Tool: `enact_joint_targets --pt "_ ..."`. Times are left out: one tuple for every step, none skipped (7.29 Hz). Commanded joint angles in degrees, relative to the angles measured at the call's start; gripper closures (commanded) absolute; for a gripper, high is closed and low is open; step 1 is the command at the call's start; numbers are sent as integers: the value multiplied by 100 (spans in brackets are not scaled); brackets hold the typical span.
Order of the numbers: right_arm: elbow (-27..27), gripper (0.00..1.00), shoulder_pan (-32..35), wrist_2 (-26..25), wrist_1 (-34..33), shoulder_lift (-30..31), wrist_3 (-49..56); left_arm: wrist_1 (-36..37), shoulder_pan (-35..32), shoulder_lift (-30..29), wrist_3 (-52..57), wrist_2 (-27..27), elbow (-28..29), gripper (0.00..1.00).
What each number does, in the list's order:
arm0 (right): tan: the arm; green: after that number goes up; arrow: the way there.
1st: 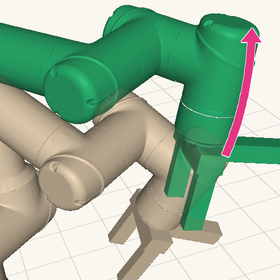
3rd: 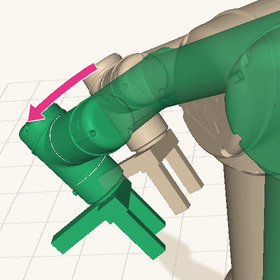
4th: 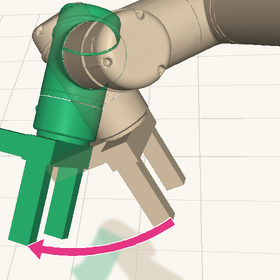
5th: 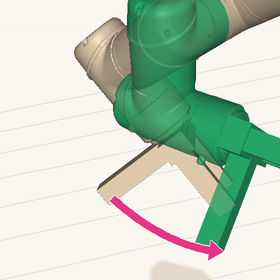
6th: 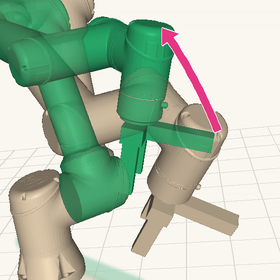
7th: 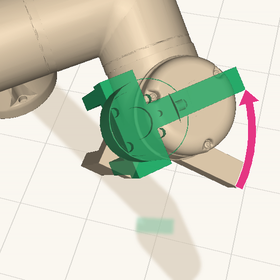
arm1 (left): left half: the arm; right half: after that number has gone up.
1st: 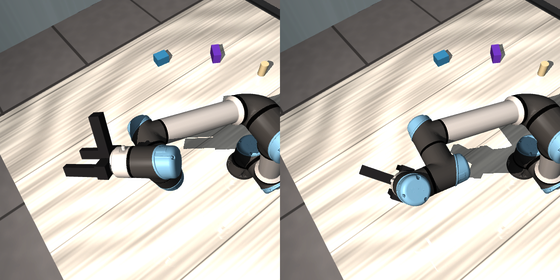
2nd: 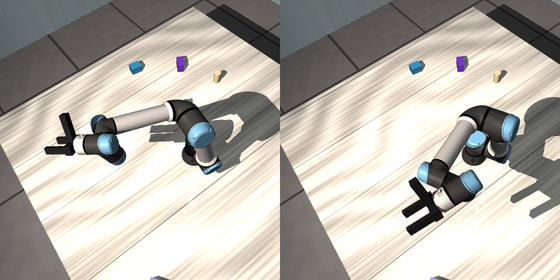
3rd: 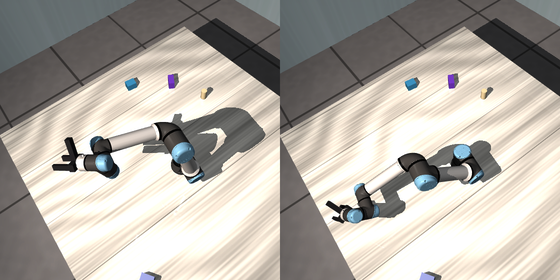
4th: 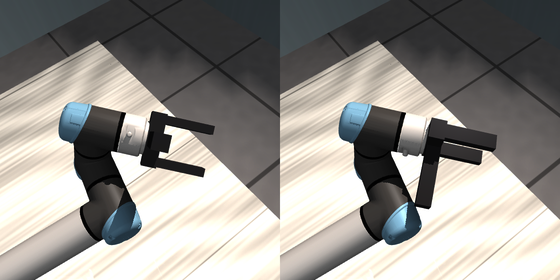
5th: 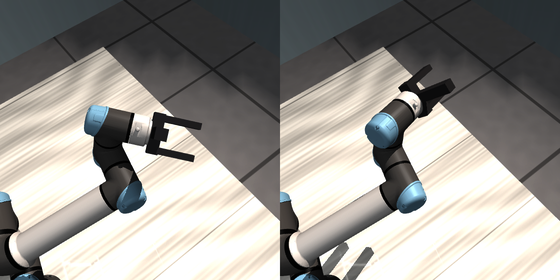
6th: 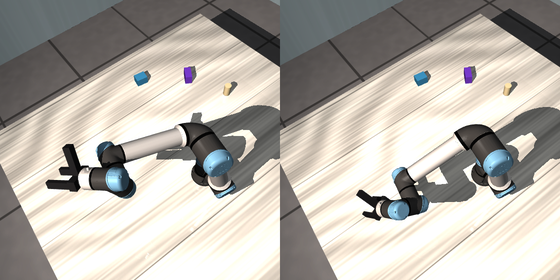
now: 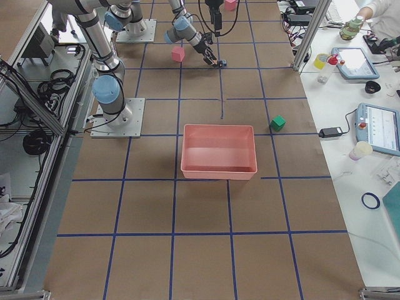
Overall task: Align button upright
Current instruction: 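Lower the left gripper over the lying button and grasp its body, then lift and rotate the button with the left gripper, yellow cap up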
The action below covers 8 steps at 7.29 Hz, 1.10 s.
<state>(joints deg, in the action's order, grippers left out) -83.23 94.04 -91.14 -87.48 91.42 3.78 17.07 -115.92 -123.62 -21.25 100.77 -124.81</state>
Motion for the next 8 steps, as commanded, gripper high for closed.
enact_joint_targets --pt "0 0 0 9 3 -1 0 7 0 -21 33 4 18 77" --pt "-9 0 0 9 3 -1 0 7 -9 5 50 4 18 86" --pt "-18 0 0 9 12 -1 0 -11 0 162 59 -22 35 89" --pt "-35 0 0 9 3 -1 0 -72 8 337 -28 -40 166 91" --pt "-35 0 0 9 3 -1 0 -464 52 522 -72 -75 324 90" --pt "-35 0 0 9 3 -1 0 -1260 105 732 -186 -92 456 91" --pt "-35 0 0 9 3 -1 0 -2355 262 943 -343 -449 762 86" --pt "-44 0 0 9 3 -1 0 -3784 472 1224 -580 -1079 1165 87"
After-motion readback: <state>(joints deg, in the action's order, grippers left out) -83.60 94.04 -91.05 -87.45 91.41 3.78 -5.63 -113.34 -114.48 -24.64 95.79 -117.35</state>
